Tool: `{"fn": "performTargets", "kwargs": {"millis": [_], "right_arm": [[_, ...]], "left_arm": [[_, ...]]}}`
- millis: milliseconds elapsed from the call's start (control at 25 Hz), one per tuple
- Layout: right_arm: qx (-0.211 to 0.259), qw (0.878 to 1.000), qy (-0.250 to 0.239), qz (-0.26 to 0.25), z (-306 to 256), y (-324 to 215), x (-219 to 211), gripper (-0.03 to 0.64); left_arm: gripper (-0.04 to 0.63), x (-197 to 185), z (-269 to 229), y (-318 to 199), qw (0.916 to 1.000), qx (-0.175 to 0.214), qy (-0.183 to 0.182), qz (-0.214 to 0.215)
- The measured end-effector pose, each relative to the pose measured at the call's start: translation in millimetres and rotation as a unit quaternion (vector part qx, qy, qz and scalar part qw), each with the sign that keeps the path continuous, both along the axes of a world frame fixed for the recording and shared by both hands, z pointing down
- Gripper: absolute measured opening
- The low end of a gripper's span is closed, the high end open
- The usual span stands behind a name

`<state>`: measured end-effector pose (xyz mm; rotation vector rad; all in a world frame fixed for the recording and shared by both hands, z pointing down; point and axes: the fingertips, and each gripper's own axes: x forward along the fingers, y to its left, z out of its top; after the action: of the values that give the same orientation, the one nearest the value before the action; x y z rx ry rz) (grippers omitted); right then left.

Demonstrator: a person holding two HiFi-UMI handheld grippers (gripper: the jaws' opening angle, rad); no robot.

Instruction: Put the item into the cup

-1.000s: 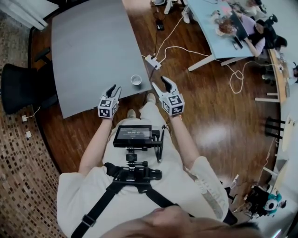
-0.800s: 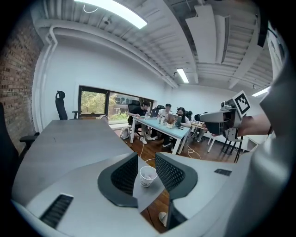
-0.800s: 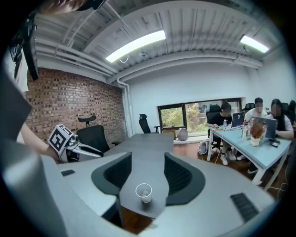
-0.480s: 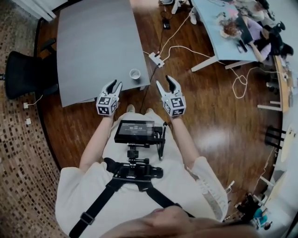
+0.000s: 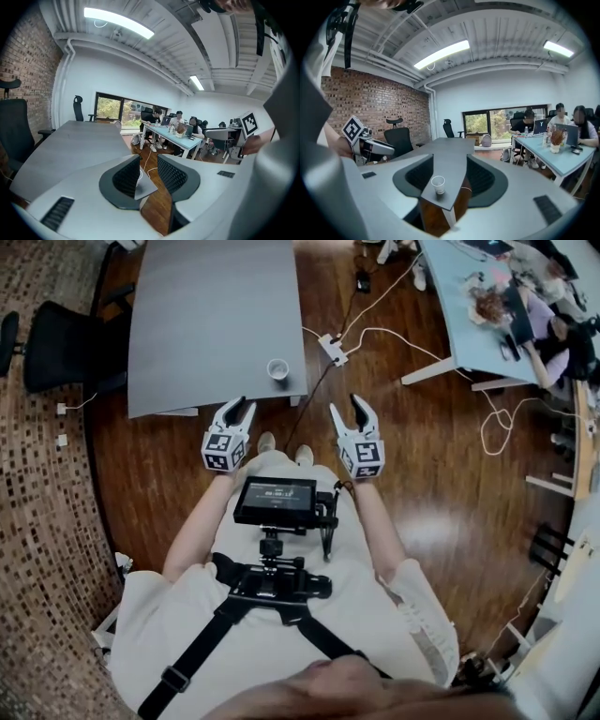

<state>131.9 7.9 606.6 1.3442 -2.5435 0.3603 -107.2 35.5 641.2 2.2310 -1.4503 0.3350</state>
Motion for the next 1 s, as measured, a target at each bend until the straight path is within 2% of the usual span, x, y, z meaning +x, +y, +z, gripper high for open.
{"fn": "performTargets", "kwargs": {"millis": [400,680,760,1000], "right_arm": [[-0.015,0.998,0.004,-0.06,26,19,-18,0.235],[-0.015,0.996,0.004,-0.084,30,36,-25,0.235],[-0.015,0.996,-0.001,-0.088,29,44,-30,0.235],[-0.007,0.995,0.0,-0.104,37,54,-54,0.235]], "left_arm": [[0.121,-12,19,48,0.9972,-0.014,0.012,-0.072],[0.121,-14,22,74,0.9947,-0.019,0.011,-0.1],[0.121,-11,22,80,0.9946,-0.019,0.012,-0.101],[0.12,-6,25,80,0.9975,-0.026,0.013,-0.065]]}}
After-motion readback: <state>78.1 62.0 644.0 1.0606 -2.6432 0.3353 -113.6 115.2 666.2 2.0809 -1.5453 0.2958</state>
